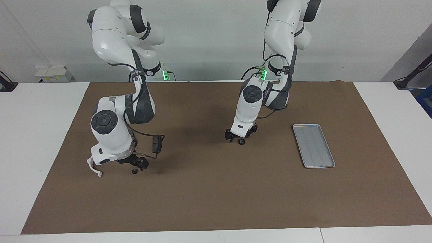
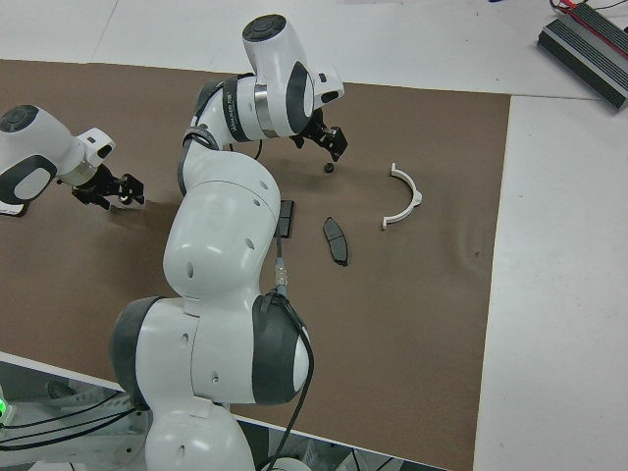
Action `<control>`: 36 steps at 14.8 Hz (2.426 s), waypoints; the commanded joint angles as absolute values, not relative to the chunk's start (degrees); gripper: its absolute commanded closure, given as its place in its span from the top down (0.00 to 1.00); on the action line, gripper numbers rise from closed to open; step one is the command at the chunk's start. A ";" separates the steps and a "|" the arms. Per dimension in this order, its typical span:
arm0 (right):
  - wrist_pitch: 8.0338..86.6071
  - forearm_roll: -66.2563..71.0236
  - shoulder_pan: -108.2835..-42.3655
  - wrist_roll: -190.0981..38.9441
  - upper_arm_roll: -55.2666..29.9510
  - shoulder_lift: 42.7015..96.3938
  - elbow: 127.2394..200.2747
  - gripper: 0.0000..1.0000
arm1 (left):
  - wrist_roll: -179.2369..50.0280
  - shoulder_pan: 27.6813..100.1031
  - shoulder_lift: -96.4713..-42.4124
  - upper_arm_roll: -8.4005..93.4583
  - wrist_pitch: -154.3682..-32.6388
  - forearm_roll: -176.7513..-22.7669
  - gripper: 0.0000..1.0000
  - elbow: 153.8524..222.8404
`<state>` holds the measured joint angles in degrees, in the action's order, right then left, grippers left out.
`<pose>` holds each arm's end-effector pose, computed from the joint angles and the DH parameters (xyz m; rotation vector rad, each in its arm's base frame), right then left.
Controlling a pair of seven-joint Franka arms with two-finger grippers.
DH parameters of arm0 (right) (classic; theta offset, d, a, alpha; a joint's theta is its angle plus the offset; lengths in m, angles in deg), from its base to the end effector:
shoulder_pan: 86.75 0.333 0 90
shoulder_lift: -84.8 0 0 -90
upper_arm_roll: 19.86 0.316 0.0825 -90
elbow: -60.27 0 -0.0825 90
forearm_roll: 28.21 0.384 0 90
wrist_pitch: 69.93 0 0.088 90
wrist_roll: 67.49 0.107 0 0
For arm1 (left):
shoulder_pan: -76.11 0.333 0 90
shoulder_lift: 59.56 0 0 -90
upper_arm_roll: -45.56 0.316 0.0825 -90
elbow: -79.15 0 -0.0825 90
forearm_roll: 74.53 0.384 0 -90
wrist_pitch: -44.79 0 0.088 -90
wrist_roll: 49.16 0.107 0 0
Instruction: Pick bearing gear from pile to tray
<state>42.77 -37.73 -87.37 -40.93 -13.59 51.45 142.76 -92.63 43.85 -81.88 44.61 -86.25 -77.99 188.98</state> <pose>0.7052 0.0453 0.3489 3.0026 -0.4741 -0.0356 0.5202 -0.3416 0.2889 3.0935 0.3422 -0.0734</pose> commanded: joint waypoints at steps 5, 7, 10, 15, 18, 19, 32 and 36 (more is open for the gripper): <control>51.26 -38.14 -88.77 -41.91 -12.83 52.19 144.20 1.00 | -90.82 43.41 -79.51 45.47 -86.69 -78.84 0.60 191.12; 51.71 -38.23 -88.77 -42.27 -12.83 52.28 144.20 1.00 | -90.30 43.59 -79.68 45.47 -86.69 -78.84 0.46 190.33; 51.80 -38.23 -88.68 -42.27 -12.83 52.19 144.20 1.00 | -90.21 43.59 -79.86 45.64 -86.69 -78.31 0.28 190.15; 52.77 -37.26 -90.26 -43.93 -12.65 51.41 145.61 1.00 | -89.25 44.81 -80.12 45.99 -83.90 -76.65 0.12 186.13; 52.59 -34.80 -90.26 -44.90 -12.74 51.23 146.92 1.00 | -82.76 49.99 -78.55 46.08 -73.10 -76.56 0.12 178.23; 52.59 -34.71 -90.35 -45.08 -12.65 51.23 147.54 1.00 | -80.21 52.70 -77.85 46.08 -70.29 -76.56 0.12 175.94; 57.34 -34.09 -90.44 -48.06 -12.74 49.12 149.39 0.97 | -37.82 80.86 -63.09 46.08 -75.15 -76.47 0.14 196.71; 57.43 -34.09 -90.70 -48.15 -12.65 49.29 150.35 0.93 | -38.70 80.07 -60.35 46.00 -81.31 -76.56 0.13 204.73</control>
<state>56.10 -35.36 -89.87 -45.95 -13.17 48.88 149.00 -37.89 80.84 -64.53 45.69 -76.85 -77.01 198.80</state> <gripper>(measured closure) 0.084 0.718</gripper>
